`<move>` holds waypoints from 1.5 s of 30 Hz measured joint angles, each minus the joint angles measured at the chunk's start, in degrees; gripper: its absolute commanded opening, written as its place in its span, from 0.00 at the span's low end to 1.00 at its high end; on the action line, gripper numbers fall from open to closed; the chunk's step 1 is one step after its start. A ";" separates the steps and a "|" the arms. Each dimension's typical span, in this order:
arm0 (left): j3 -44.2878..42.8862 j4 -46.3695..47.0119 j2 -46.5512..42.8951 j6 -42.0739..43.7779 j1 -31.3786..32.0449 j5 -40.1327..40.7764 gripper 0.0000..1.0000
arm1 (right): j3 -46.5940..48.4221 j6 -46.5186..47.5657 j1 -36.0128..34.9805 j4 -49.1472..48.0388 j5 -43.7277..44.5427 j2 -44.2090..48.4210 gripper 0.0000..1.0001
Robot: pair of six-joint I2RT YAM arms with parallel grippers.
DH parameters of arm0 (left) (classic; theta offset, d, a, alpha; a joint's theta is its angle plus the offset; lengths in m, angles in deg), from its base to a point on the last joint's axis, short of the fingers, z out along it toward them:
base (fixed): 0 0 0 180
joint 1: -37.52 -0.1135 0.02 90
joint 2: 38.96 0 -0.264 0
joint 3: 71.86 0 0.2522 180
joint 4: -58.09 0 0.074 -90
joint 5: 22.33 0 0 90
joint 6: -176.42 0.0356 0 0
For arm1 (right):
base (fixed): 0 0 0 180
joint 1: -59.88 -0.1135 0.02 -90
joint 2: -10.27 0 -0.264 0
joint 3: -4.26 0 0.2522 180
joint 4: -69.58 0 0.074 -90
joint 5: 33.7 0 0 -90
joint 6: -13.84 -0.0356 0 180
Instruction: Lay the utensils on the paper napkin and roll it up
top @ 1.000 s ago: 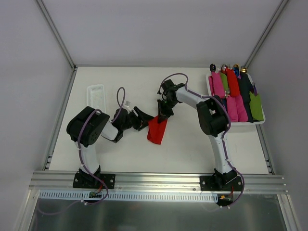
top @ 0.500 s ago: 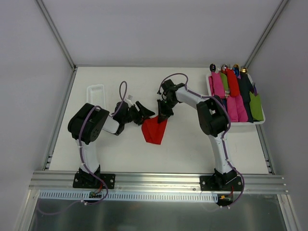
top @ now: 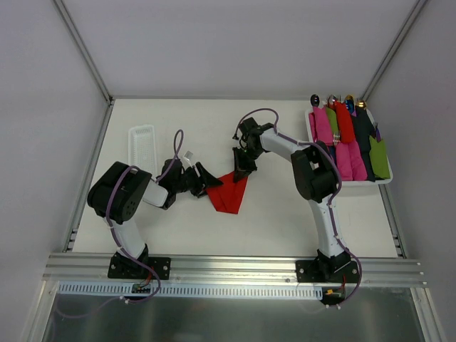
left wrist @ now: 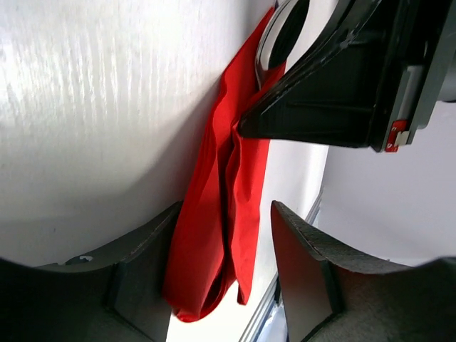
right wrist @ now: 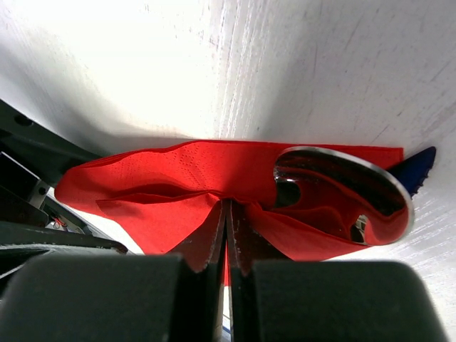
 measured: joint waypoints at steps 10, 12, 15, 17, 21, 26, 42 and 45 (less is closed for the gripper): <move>-0.72 -4.70 -1.55 0.17 0.02 1.03 0.44 | 0.00 0.22 0.00 0.00 -0.02 0.00 0.01; -1.16 -6.75 -2.38 0.42 0.15 2.03 0.41 | 0.00 0.24 0.00 0.00 -0.02 0.00 0.01; -1.99 -10.64 -3.74 1.64 0.15 4.00 0.35 | 0.00 0.24 0.00 0.00 -0.02 0.00 0.01; -2.93 -14.01 -4.66 2.95 0.17 5.75 0.32 | 0.00 0.24 0.00 0.00 -0.02 0.00 0.01; -5.03 -21.09 -6.60 6.27 0.33 9.22 0.24 | 0.00 0.24 0.00 0.00 -0.02 0.00 0.01; -7.69 -27.71 -7.52 10.73 1.81 12.66 0.14 | 0.00 0.33 0.00 0.00 -0.02 0.00 0.01; -13.94 -37.16 -9.18 18.82 10.12 19.45 0.00 | 0.00 0.39 -0.02 0.02 -0.07 0.00 0.01; -14.86 -38.77 -10.12 19.43 10.75 21.07 0.06 | 0.00 0.39 -0.02 0.02 -0.07 0.00 0.01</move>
